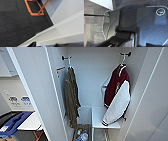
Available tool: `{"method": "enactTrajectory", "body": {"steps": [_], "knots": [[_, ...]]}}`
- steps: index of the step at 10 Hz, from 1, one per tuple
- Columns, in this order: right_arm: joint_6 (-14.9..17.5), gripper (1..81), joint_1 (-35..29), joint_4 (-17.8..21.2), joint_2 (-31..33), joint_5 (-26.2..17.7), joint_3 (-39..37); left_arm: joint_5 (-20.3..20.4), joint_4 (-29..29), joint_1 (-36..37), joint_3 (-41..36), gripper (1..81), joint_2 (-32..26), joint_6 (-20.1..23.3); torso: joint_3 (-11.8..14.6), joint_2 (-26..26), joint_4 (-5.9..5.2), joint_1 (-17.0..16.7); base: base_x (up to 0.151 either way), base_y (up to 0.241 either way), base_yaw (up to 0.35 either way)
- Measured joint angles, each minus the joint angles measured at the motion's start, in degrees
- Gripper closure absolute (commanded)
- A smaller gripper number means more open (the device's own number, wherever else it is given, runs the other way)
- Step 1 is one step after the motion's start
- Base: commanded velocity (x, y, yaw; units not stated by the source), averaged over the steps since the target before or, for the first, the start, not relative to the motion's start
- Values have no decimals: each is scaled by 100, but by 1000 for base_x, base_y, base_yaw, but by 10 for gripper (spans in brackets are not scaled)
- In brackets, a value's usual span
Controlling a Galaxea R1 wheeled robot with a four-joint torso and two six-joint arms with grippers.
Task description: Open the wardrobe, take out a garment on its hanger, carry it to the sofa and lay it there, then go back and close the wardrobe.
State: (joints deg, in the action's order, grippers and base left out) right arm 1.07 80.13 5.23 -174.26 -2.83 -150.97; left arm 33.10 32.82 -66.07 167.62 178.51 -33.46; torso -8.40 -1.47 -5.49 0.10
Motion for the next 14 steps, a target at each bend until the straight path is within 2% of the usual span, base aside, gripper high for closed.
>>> {"method": "enactTrajectory", "body": {"steps": [1,3,6,8,10,11,14], "knots": [[0,10,0,2,0,0,0,-55,-5,-116,2,10,-6,4,0,0,0,0,0,0,0],[0,10,0,0,0,-1,0,-618,-176,-236,-39,10,46,20,0,0,0,0,0,0,0],[2,10,0,0,0,-1,0,-1860,-1731,-239,-128,10,-15,17,2,0,0,0,0,0,0],[0,10,0,-6,0,-1,0,-2348,-2481,-241,-549,10,-174,17,2,0,0,0,0,0,0],[0,10,0,-44,-5,-1,-2,-2690,-3488,-317,-1075,10,-411,22,2,0,0,0,0,0,0],[0,10,2,-50,-21,0,-5,-2699,-4056,-473,-1258,10,-544,23,2,0,0,0,0,0,0],[0,10,41,-55,-27,2,-68,-2925,-5825,-1074,-1392,10,-720,28,2,0,0,-2,0,0,0]]}}
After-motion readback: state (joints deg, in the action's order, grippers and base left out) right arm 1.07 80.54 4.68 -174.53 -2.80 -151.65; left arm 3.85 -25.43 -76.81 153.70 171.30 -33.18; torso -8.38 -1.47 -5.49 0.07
